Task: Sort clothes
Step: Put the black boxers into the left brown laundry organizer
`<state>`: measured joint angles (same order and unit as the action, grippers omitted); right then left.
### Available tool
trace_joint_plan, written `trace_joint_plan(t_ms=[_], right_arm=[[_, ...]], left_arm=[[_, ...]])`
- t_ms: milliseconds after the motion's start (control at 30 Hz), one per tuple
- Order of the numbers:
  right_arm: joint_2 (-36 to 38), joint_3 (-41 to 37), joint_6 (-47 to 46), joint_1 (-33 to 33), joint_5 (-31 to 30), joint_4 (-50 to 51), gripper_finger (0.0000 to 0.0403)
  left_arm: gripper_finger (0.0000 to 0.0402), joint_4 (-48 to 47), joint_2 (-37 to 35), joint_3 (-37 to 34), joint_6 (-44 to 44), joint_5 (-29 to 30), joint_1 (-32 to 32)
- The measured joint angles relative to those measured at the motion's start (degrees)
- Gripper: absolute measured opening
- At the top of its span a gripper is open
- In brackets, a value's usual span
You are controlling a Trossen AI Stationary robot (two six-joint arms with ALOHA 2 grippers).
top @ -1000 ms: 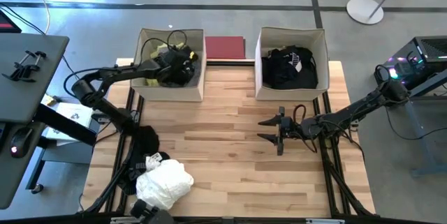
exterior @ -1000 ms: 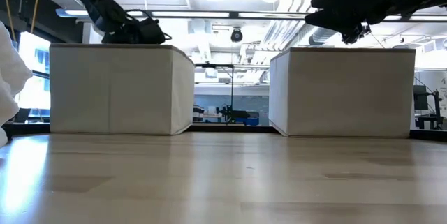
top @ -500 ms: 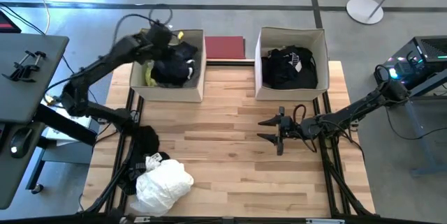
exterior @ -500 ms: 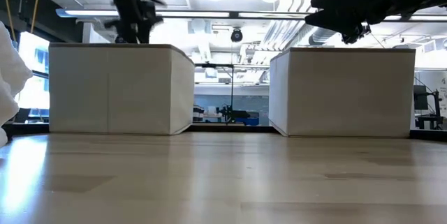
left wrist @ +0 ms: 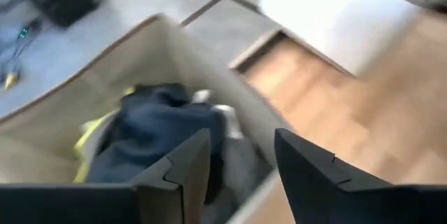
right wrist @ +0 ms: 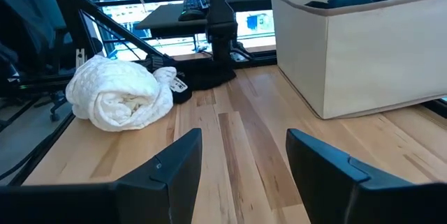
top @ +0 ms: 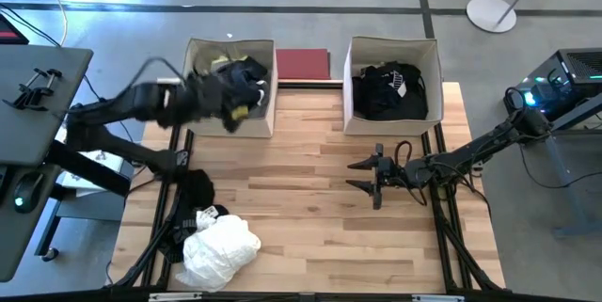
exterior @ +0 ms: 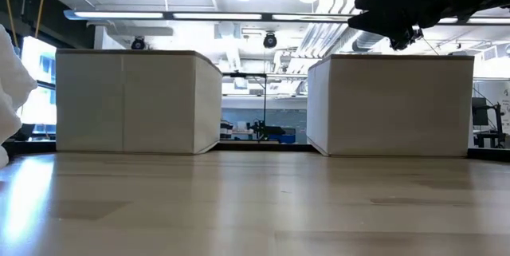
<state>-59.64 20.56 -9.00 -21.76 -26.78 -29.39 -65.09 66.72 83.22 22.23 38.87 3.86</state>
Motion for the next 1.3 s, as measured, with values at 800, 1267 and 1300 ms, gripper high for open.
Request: trace_joint_plan(t_ms=[800, 1267, 1300], right_arm=[[0.0, 0.0, 0.46, 0.0, 0.04, 0.36, 0.0197], [0.0, 0.0, 0.46, 0.0, 0.11, 0.5, 0.0197], [0.0, 0.0, 0.46, 0.0, 0.17, 0.5, 0.0197]], left_arm=[[0.0129, -19.35, 24.05, -13.07, 41.13, -31.63, -31.79], [0.0152, 1.39, 13.38, -38.46, 65.56, -44.94, -40.28], [0.0162, 2.54, 12.88, -39.82, 67.49, -46.22, -40.68]])
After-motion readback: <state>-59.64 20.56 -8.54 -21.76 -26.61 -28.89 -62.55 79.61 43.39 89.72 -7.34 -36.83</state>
